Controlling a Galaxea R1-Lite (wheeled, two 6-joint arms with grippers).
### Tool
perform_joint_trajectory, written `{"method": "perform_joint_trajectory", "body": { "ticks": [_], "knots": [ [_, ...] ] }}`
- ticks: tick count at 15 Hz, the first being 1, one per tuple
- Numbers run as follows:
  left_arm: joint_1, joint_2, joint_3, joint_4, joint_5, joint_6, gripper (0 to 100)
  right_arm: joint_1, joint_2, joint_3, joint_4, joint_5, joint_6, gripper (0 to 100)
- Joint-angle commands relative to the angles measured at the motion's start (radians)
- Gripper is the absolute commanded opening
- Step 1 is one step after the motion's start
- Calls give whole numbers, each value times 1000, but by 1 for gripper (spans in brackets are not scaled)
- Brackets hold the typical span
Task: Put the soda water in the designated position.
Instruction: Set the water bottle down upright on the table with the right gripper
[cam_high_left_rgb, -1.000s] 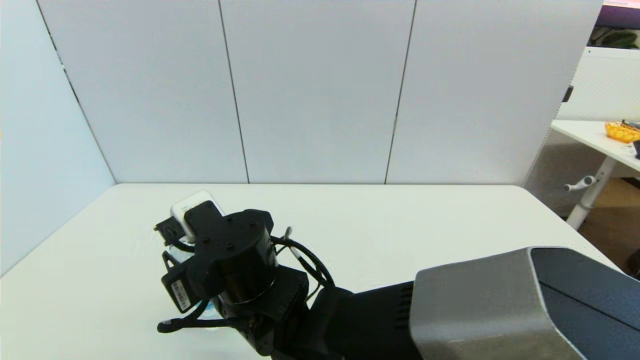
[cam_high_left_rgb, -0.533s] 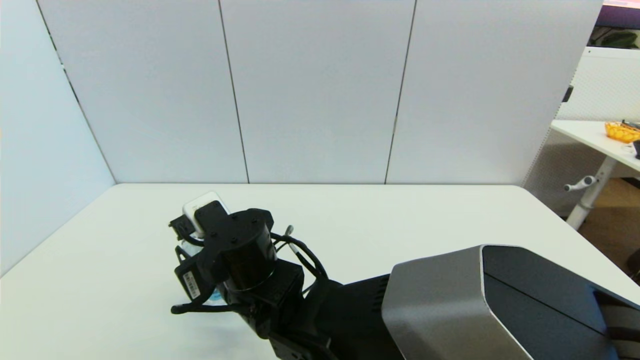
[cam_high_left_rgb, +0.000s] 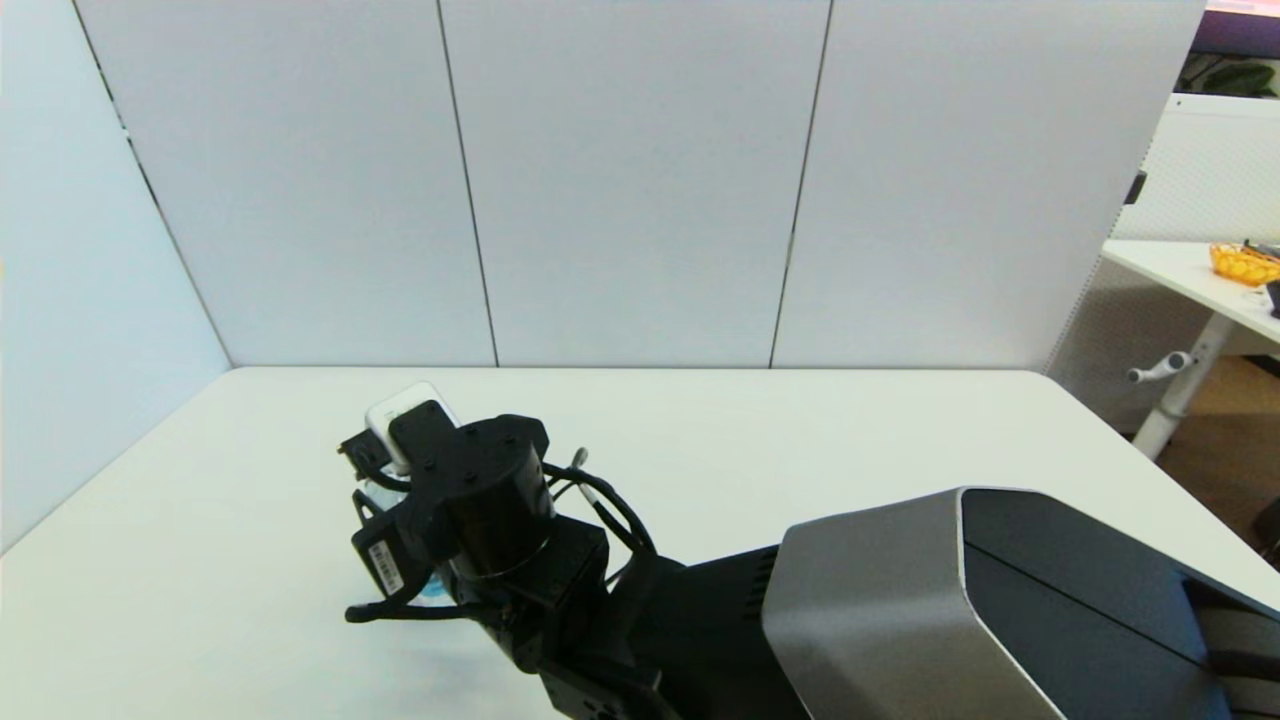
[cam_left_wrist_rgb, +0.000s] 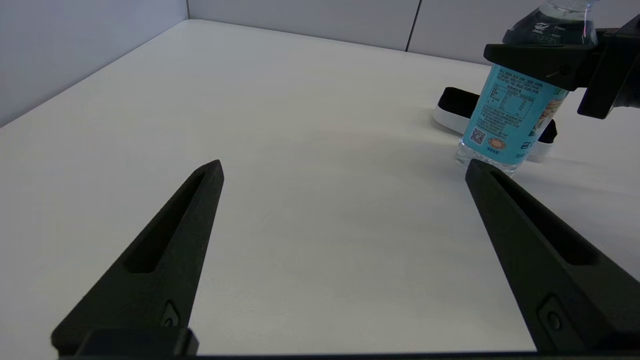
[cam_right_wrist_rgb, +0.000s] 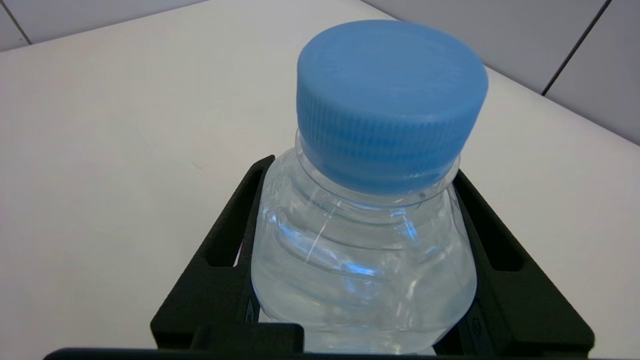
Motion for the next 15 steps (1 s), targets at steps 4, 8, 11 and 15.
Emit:
{"method": "perform_joint_trajectory", "body": {
  "ticks": [4, 8, 11, 15],
  "knots": [
    [0, 0, 0, 0, 1, -1, 100, -2, -20, 1, -3, 5, -1, 0],
    [0, 0, 0, 0, 1, -1, 100, -2, -21, 1, -3, 6, 1, 0],
    [0, 0, 0, 0, 1, -1, 100, -2, -21, 1, -3, 5, -1, 0],
    [0, 0, 0, 0, 1, -1, 100, -2, -18, 3, -2, 5, 1, 0]
  ]
}}
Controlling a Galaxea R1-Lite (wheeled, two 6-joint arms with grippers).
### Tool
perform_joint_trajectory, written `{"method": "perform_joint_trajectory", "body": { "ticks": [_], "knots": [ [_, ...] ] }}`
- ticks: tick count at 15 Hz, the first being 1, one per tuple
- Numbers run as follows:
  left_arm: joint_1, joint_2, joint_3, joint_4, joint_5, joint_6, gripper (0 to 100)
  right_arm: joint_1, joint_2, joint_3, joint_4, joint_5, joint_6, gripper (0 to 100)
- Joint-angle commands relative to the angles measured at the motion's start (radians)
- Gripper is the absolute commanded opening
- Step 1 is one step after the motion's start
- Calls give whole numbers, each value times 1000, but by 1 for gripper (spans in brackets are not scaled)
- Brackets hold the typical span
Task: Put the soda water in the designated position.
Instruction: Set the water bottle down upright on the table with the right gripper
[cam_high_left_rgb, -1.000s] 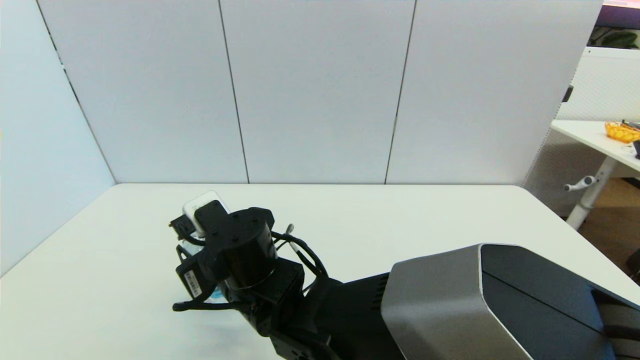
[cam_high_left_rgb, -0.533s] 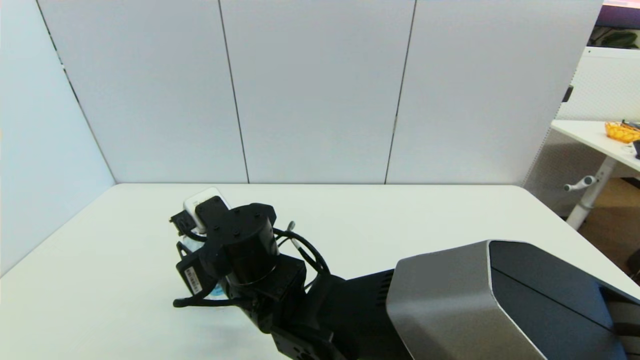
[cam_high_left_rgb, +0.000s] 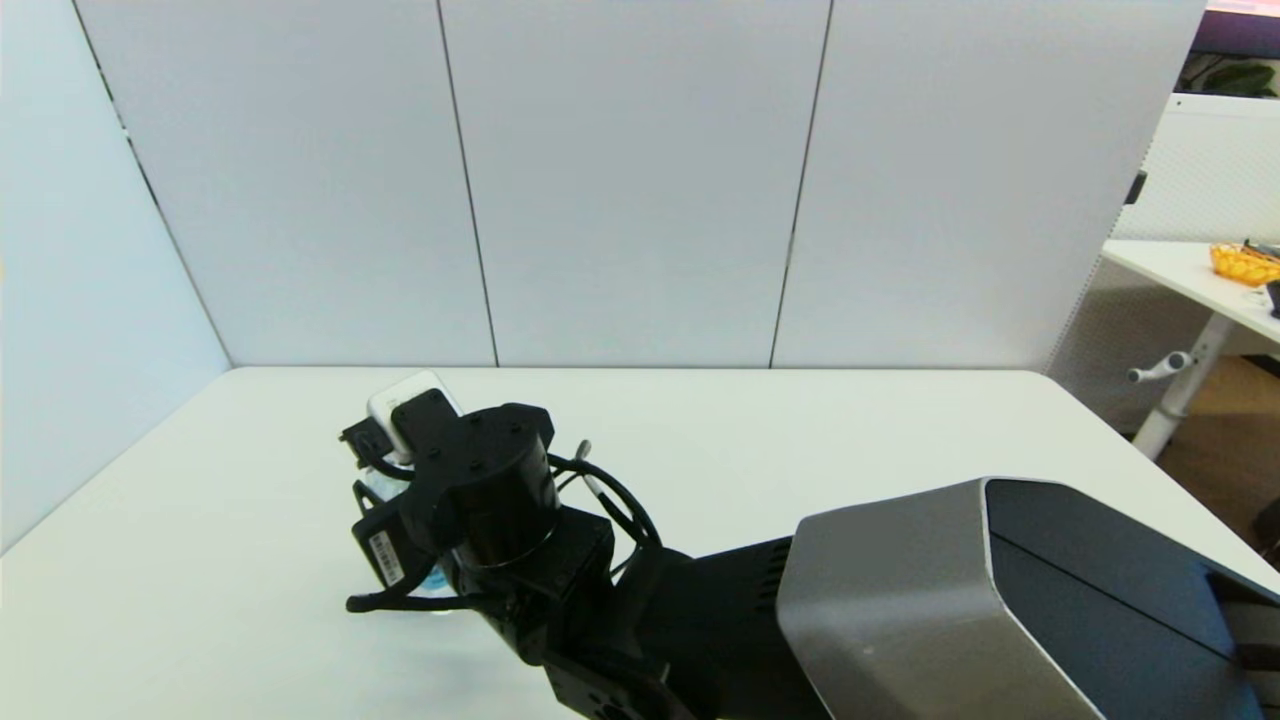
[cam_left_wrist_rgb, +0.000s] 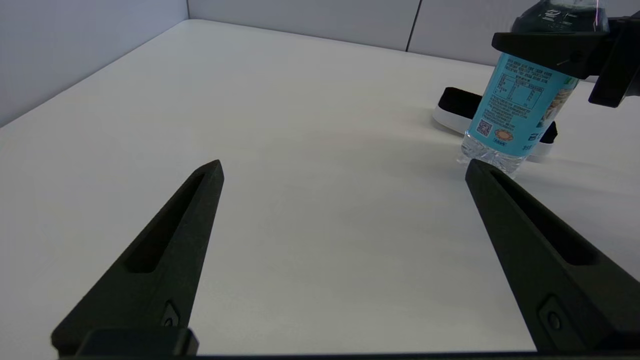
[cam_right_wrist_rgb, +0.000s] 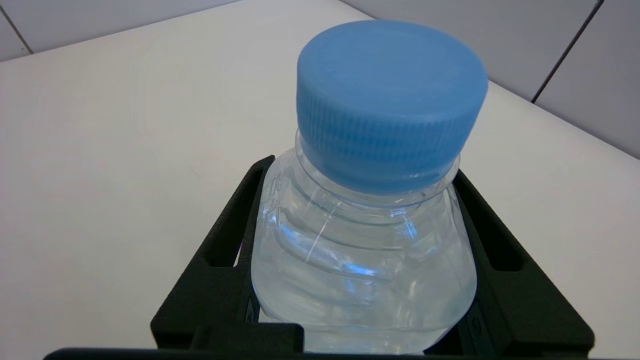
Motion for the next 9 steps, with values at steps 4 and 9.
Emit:
{"method": "perform_joint_trajectory", "body": {
  "ticks": [4, 9],
  "knots": [
    [0, 0, 0, 0, 1, -1, 100, 0, 4, 0, 17, -8, -7, 100],
    [0, 0, 0, 0, 1, -1, 100, 0, 4, -1, 17, 0, -1, 100]
  ]
}}
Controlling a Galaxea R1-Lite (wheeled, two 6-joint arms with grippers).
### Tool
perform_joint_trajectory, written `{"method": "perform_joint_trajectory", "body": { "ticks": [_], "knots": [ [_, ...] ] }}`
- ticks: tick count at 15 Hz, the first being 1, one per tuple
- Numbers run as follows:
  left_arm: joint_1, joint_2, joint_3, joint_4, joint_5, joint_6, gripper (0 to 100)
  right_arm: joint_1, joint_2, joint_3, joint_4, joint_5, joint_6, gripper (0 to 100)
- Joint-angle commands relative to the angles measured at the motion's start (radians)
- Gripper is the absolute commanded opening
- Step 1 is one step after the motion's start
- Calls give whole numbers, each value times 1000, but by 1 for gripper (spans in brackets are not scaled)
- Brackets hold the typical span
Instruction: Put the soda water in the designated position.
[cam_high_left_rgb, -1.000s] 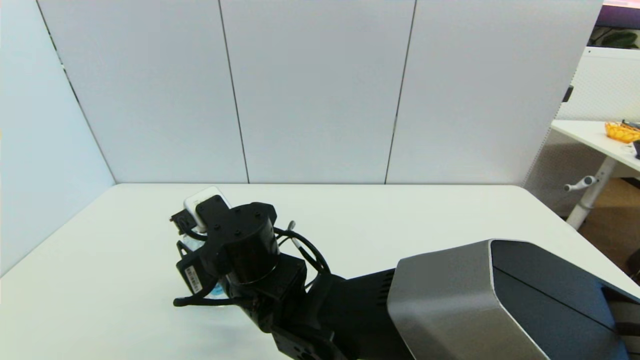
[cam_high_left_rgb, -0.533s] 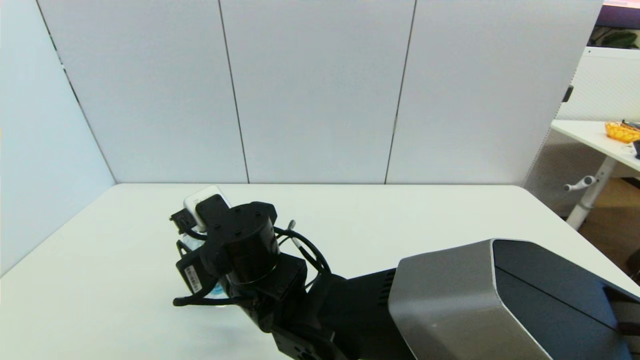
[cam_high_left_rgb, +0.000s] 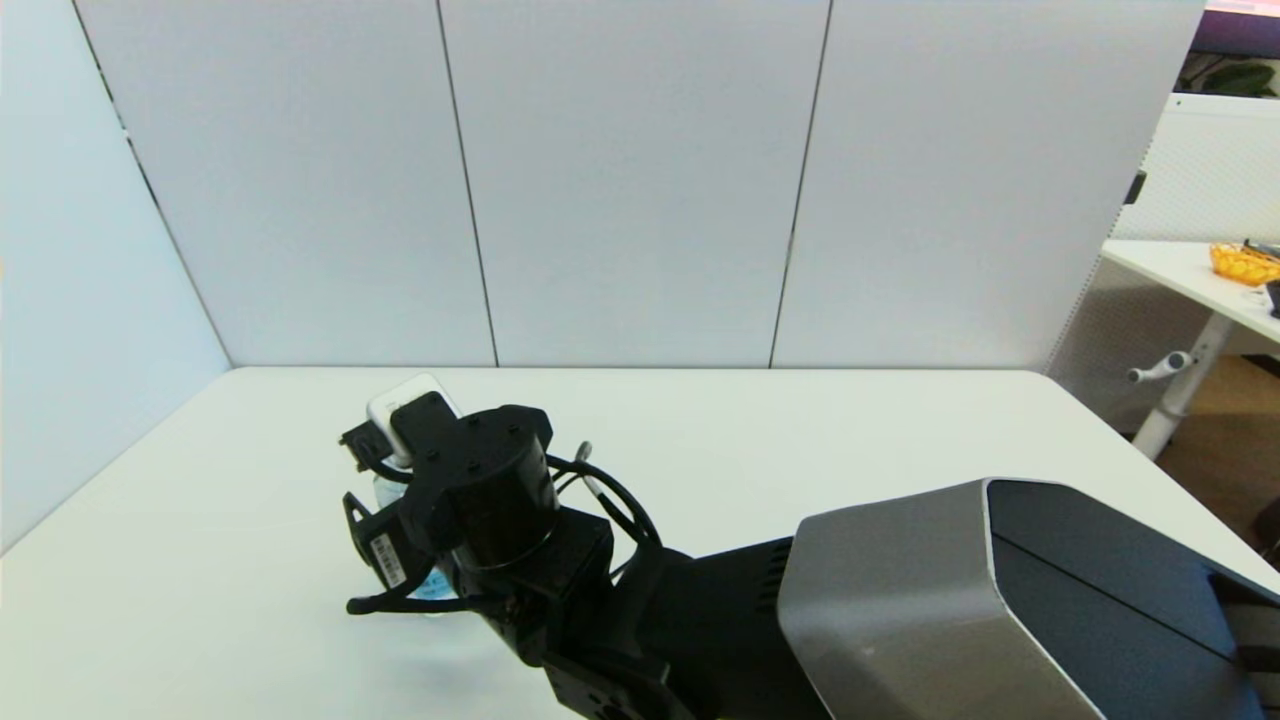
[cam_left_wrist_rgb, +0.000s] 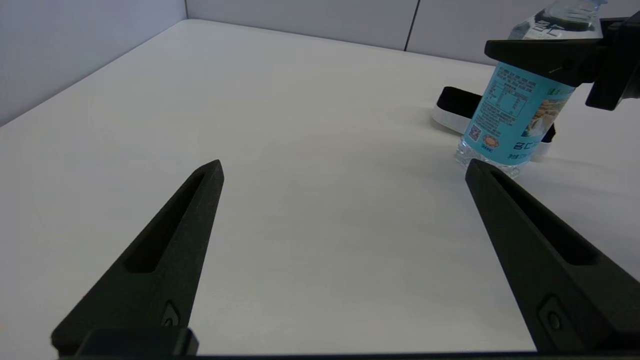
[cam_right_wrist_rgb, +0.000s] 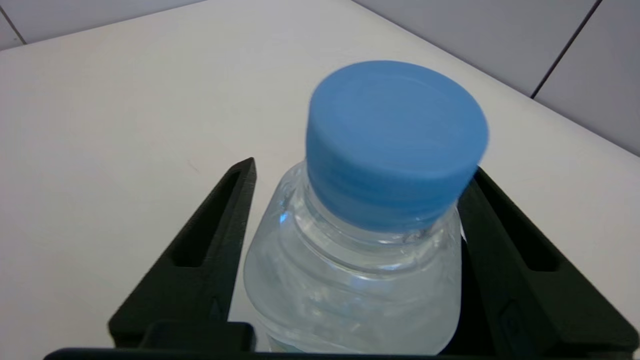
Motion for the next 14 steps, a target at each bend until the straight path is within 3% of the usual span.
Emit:
{"method": "perform_joint_trajectory", "body": {
  "ticks": [1, 14],
  "knots": [
    [0, 0, 0, 0, 1, -1, 100, 0, 2, 0, -3, 1, 2, 100],
    [0, 0, 0, 0, 1, -1, 100, -24, -69, -16, 3, 0, -9, 100]
  ]
}}
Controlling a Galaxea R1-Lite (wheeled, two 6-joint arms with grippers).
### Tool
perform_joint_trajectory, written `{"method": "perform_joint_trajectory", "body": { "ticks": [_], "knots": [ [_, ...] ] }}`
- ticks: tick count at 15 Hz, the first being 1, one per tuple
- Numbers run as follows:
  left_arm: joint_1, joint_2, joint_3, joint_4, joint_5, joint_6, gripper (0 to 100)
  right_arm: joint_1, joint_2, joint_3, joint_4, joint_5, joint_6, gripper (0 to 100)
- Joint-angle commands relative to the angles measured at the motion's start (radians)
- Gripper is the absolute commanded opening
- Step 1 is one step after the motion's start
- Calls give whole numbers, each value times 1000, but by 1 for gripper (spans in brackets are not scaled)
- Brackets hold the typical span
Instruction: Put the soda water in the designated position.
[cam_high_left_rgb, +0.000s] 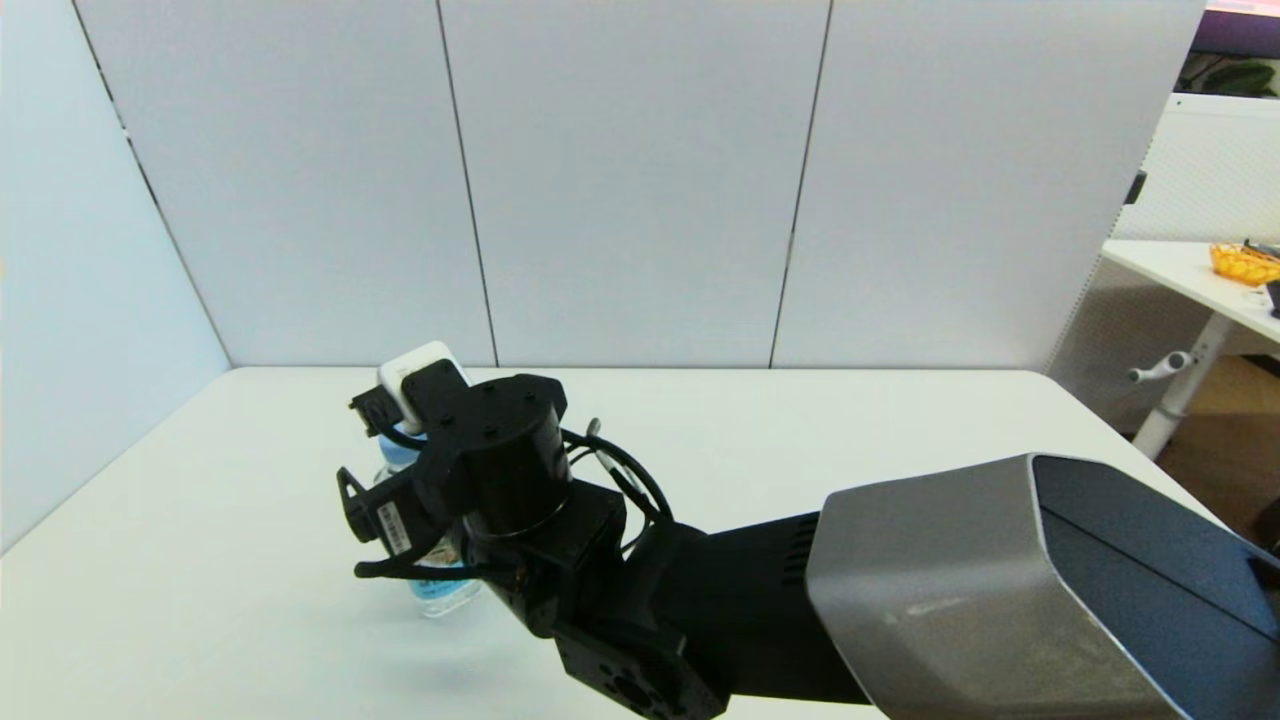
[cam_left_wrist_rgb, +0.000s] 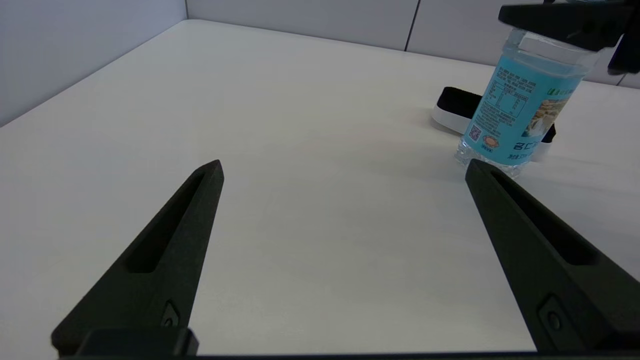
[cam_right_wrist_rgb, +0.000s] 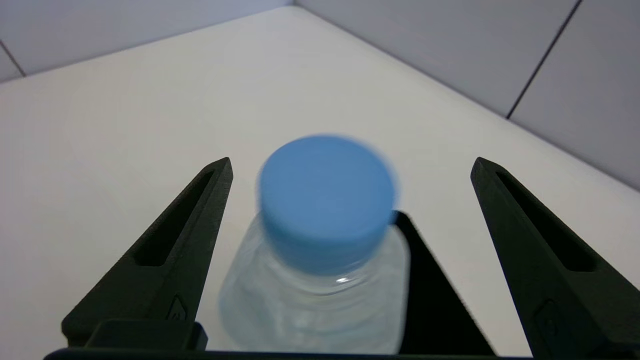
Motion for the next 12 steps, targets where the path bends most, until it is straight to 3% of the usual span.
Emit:
{"method": "perform_joint_trajectory", "body": {
  "ticks": [1, 9, 12],
  "knots": [
    [0, 0, 0, 0, 1, -1, 100, -7, -49, 0, 0, 3, -4, 100],
    [0, 0, 0, 0, 1, -1, 100, -7, -147, -1, 22, 6, -1, 100],
    [0, 0, 0, 0, 1, -1, 100, -43, -159, -20, 22, 1, -20, 100]
  ]
}}
